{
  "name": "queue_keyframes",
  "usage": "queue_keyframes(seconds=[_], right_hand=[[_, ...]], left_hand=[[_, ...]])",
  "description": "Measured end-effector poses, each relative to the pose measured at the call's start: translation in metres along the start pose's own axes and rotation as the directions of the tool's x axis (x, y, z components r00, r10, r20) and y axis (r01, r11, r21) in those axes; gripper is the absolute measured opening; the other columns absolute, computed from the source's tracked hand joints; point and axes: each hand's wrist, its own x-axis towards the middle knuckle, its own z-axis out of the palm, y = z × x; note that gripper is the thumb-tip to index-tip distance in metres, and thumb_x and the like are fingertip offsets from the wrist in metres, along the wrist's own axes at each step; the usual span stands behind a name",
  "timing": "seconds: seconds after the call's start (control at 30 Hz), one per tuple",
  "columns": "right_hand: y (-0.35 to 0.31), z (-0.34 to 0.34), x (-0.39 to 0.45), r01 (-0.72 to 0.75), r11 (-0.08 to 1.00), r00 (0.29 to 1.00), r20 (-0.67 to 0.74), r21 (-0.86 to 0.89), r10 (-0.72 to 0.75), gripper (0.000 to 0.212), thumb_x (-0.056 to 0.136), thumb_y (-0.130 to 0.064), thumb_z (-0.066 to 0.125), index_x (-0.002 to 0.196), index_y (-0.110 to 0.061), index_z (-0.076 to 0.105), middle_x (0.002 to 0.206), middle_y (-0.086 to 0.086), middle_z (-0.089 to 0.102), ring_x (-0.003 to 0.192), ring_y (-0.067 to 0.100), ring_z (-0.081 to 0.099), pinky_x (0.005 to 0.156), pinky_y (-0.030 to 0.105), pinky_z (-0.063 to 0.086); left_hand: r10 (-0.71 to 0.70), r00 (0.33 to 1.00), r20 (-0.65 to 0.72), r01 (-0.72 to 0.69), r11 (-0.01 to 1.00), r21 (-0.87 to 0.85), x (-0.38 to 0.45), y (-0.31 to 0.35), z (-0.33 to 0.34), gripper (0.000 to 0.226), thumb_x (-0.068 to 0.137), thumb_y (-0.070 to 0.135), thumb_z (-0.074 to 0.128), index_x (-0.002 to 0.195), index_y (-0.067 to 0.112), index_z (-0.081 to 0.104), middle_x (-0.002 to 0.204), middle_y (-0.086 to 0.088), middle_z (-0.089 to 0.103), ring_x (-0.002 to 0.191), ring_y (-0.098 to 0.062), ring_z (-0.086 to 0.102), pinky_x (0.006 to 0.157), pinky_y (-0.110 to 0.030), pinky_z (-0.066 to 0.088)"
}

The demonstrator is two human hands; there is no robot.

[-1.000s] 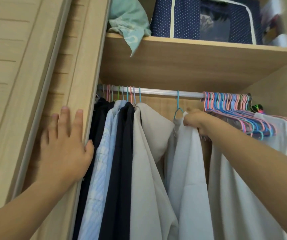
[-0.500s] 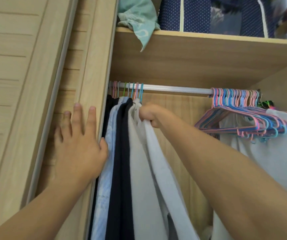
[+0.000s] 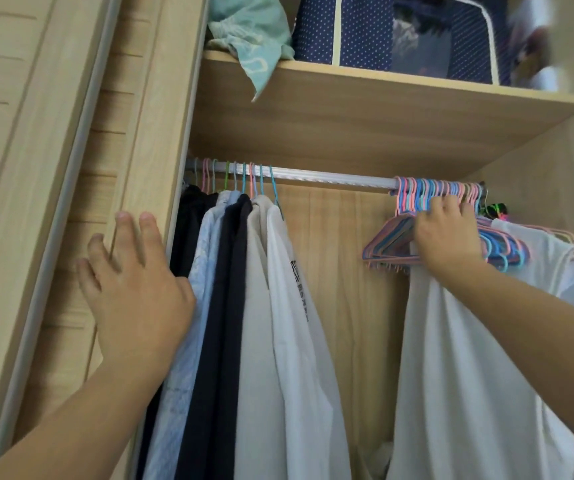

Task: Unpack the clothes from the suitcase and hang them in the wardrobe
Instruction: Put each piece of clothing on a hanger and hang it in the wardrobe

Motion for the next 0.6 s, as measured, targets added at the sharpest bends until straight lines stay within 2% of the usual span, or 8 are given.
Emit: queue_keyframes(seconds=[0.1, 0.17, 0.27, 0.37, 0.5, 0.6], right_hand=[[0.017, 0.006, 0.006, -0.066, 0.993, 0.993, 0.094, -0.102, 0.076, 0.032, 0.091, -0.025, 0.056, 0.121, -0.019, 0.063, 0.120, 0.007, 0.058, 0.116, 0.028, 0.049, 0.096, 0.040, 0.040], [0.019, 0.009, 0.006, -0.067, 0.995, 0.987, 0.143, -0.080, 0.078, 0.036, 0.085, -0.030, 0.068, 0.120, -0.021, 0.064, 0.120, 0.006, 0.060, 0.116, 0.028, 0.051, 0.095, 0.039, 0.043], [0.021, 0.010, 0.010, -0.058, 0.998, 0.987, 0.145, -0.037, 0.063, 0.041, 0.080, -0.033, 0.076, 0.117, -0.019, 0.066, 0.118, 0.007, 0.060, 0.115, 0.029, 0.052, 0.093, 0.041, 0.044], [0.017, 0.010, 0.015, -0.101, 0.994, 0.984, 0.150, 0.037, 0.094, 0.034, 0.084, -0.031, 0.070, 0.115, -0.016, 0.066, 0.120, 0.010, 0.060, 0.117, 0.032, 0.049, 0.095, 0.042, 0.043], [0.010, 0.015, 0.024, -0.261, 0.921, 0.962, 0.162, 0.289, 0.221, 0.028, 0.086, -0.016, 0.061, 0.112, -0.005, 0.064, 0.124, 0.019, 0.055, 0.121, 0.040, 0.044, 0.099, 0.048, 0.040], [0.008, 0.014, 0.030, -0.234, 0.929, 0.970, 0.140, 0.287, 0.201, 0.029, 0.086, -0.013, 0.064, 0.113, -0.003, 0.063, 0.121, 0.020, 0.057, 0.119, 0.041, 0.047, 0.098, 0.048, 0.042]], left_hand=[[0.003, 1.000, -0.008, -0.003, 1.000, 0.007, 0.000, 0.001, 0.000, 0.092, 0.076, 0.014, 0.066, 0.157, 0.004, 0.023, 0.161, -0.025, 0.023, 0.138, -0.054, 0.027, 0.110, -0.071, 0.025], [0.008, 1.000, -0.011, -0.007, 1.000, 0.008, 0.001, 0.000, 0.000, 0.092, 0.076, 0.013, 0.066, 0.157, 0.004, 0.023, 0.160, -0.025, 0.023, 0.138, -0.055, 0.026, 0.110, -0.071, 0.025], [-0.002, 1.000, -0.005, 0.002, 1.000, 0.002, 0.001, 0.001, 0.000, 0.092, 0.076, 0.011, 0.066, 0.156, 0.006, 0.023, 0.161, -0.024, 0.022, 0.138, -0.055, 0.026, 0.109, -0.073, 0.026], [-0.004, 1.000, -0.015, 0.004, 1.000, -0.004, 0.000, 0.001, 0.001, 0.092, 0.075, 0.010, 0.067, 0.156, 0.006, 0.024, 0.160, -0.023, 0.022, 0.138, -0.055, 0.026, 0.107, -0.075, 0.027], [0.001, 0.999, -0.042, -0.001, 1.000, 0.005, 0.000, 0.001, 0.002, 0.091, 0.074, 0.009, 0.068, 0.155, 0.004, 0.026, 0.159, -0.024, 0.024, 0.136, -0.055, 0.028, 0.106, -0.075, 0.028], [0.004, 0.999, -0.053, -0.003, 1.000, 0.016, 0.000, 0.001, 0.003, 0.091, 0.073, 0.009, 0.068, 0.155, 0.004, 0.027, 0.159, -0.024, 0.025, 0.136, -0.055, 0.029, 0.106, -0.073, 0.029]])
